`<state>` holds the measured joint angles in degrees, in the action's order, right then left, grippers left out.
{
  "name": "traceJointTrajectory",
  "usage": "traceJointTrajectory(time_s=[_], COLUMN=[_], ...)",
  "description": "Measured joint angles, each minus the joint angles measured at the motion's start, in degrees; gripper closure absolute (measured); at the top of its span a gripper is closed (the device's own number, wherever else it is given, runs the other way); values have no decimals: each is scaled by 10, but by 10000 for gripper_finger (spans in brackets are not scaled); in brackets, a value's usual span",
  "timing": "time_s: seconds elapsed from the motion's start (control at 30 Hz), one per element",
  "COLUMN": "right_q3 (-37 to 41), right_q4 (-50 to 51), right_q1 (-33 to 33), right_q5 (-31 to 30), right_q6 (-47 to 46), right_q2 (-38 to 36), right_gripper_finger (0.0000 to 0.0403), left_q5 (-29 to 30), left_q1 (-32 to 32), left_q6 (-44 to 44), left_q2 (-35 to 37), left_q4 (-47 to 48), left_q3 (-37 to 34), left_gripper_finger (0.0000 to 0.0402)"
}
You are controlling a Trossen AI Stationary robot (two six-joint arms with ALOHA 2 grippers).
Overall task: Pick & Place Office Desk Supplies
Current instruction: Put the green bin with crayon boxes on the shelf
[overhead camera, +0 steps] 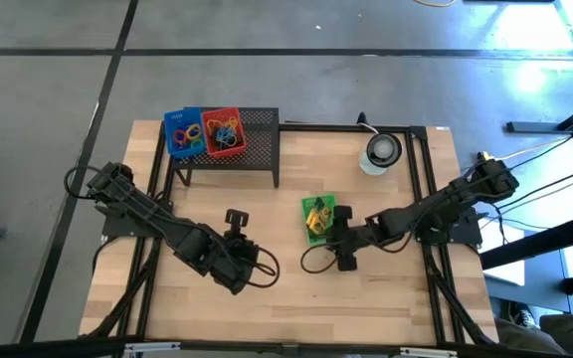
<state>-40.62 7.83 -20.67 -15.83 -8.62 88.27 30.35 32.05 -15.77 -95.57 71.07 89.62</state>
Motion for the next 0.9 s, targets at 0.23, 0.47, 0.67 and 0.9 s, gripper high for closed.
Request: traceJointTrajectory(time_s=[0.23,0.47,0.67,0.9], right_q3=[0,0,0,0], right_q4=[1,1,0,-67], right_q1=[0,0,0,0], right_q5=[21,33,34,85], right_q6=[-14,-11,13,60], right_q2=[0,0,0,0], right_gripper_finger=[209,293,380,381], left_q5=[0,0,0,1], left_q1=[0,1,2,17], left_q6=[0,0,-22,-47], left_q2=[0,0,0,2], left_q4=[10,17,49,93], left_q3=[0,0,0,0], left_gripper_finger=[400,398,399,398])
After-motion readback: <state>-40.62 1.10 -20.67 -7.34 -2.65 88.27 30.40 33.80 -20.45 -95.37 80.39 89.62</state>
